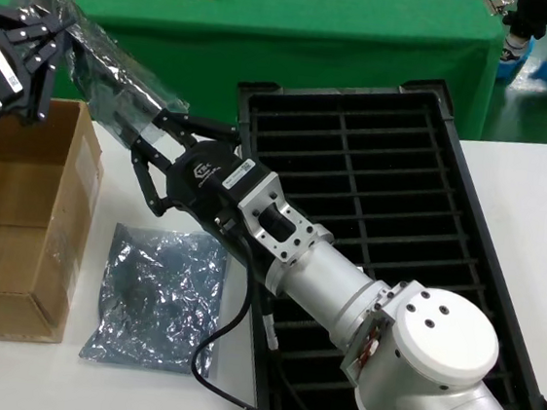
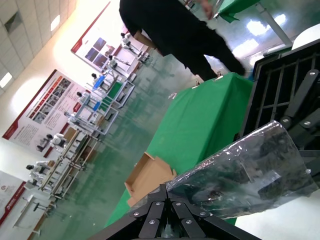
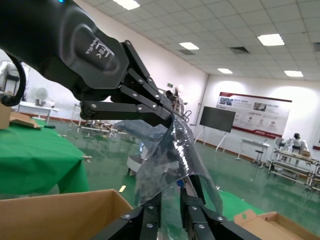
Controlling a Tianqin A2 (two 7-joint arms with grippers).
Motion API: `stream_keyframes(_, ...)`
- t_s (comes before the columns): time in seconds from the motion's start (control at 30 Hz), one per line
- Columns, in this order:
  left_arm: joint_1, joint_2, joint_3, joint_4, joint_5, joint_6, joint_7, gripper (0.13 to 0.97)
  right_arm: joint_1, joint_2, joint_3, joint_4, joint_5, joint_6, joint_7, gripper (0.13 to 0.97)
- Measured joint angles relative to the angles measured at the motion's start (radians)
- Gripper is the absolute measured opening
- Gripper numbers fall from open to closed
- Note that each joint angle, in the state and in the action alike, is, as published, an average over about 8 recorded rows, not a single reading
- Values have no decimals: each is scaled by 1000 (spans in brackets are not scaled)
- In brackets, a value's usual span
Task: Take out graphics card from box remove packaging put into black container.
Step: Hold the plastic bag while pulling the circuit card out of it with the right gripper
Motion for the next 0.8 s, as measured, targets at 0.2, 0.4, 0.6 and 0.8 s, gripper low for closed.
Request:
stream_keyframes(0.2,5,-7,0,-5,-16,-3,0,139,2,0,-4,-1,18,17,-10,250)
stream_keyframes(0.4,8,-9,0,-8,-28,-8,-2,139,0,0,-6,4,24,25,-14,330)
stream_keyframes(0.6,9,-9,3,-16,-46,-11,-8,139,0,0,-10,6,31,30,-18,402)
stream_keyframes(0.8,13,-9,7,-36,-46,5,-28,139,7,0,-24,-5,65,39,-40,523)
